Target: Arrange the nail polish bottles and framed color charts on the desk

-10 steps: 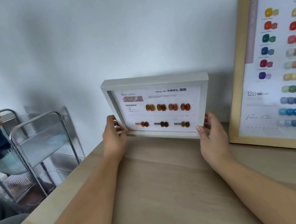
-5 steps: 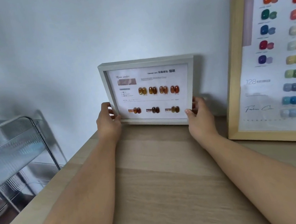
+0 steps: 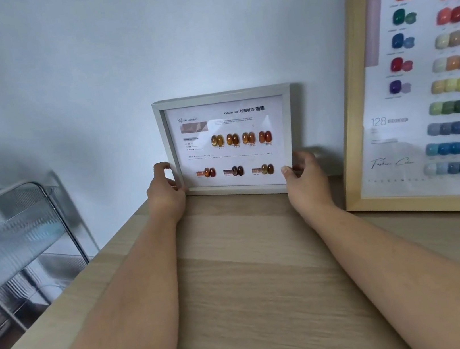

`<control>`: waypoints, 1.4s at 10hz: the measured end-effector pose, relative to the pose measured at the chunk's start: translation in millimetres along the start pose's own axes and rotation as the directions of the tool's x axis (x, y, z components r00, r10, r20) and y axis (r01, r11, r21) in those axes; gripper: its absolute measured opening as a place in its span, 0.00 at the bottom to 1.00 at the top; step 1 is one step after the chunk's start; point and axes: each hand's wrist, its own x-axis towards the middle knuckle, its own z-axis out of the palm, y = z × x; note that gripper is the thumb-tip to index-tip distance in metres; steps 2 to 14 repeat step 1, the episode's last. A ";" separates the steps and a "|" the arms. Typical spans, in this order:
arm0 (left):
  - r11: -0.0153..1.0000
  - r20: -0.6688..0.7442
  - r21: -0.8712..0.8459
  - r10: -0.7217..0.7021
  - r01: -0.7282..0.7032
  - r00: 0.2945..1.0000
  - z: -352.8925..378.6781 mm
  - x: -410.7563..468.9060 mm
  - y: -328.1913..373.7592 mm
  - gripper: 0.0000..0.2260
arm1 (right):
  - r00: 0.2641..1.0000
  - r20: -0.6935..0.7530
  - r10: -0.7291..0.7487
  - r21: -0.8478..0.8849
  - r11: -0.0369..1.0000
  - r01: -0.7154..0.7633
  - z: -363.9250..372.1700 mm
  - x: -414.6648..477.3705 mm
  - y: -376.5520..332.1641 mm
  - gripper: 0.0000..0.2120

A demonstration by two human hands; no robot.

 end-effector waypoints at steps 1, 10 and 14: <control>0.995 -0.015 -0.054 -0.085 0.084 0.996 -4.7 -8.8 -0.1 0.26 | 0.999 -0.012 0.038 0.052 0.998 -0.037 -5.0 -8.8 -3.3 0.25; 0.995 -0.015 -0.054 -0.085 0.084 0.996 -4.7 -8.8 -0.1 0.26 | 0.999 -0.012 0.038 0.052 0.998 -0.037 -5.0 -8.8 -3.3 0.25; 0.995 -0.015 -0.054 -0.085 0.084 0.996 -4.7 -8.8 -0.1 0.26 | 0.999 -0.012 0.038 0.052 0.998 -0.037 -5.0 -8.8 -3.3 0.25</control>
